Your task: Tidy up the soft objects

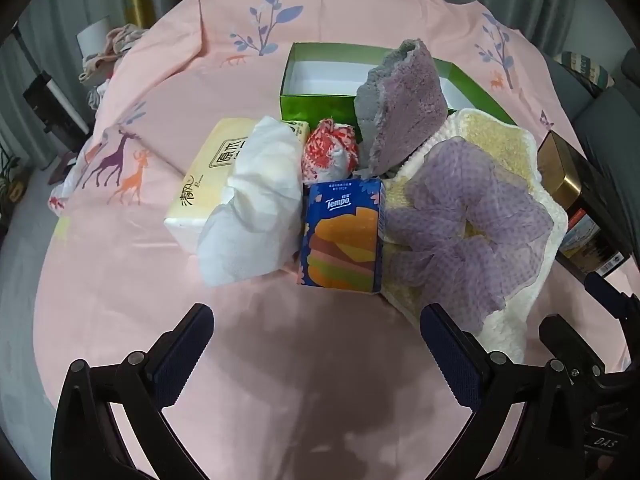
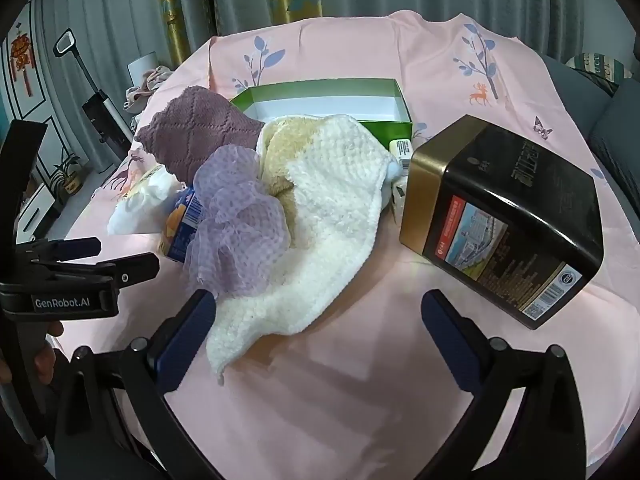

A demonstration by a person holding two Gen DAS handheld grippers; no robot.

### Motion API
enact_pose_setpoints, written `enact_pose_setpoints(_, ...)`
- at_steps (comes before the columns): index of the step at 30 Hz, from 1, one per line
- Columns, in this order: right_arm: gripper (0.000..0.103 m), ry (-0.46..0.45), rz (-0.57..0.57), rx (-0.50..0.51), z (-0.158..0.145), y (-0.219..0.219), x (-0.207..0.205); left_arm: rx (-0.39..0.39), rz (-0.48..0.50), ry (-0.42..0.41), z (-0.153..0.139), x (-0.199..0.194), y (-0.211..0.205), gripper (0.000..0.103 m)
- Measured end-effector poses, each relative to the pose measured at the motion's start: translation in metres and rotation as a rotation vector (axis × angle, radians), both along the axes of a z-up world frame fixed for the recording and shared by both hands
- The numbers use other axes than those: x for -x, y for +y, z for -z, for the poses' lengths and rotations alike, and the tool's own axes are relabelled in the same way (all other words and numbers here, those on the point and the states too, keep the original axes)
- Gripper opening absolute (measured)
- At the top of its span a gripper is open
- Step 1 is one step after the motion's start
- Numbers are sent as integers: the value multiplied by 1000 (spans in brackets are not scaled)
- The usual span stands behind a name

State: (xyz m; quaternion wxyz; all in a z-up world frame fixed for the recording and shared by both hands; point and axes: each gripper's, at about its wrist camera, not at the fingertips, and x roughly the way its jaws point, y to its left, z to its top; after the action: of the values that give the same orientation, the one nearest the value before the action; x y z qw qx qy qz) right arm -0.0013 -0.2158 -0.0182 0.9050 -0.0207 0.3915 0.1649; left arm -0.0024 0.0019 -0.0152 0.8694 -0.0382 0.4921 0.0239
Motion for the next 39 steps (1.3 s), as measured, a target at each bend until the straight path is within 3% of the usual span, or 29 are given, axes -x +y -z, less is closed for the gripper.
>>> enact_pose_setpoints(19,102,-10,-1,8,-3,0,1,20,15,-8,-1,0,-1,103)
enact_pose_setpoints(29,102,-12,-2,2,-3,-1,2,95,34,-28,-5,1,3,103)
enact_pose_setpoints(39,102,-11,8,19,-3,-1,2,115,49,-24,-3,1,1,103)
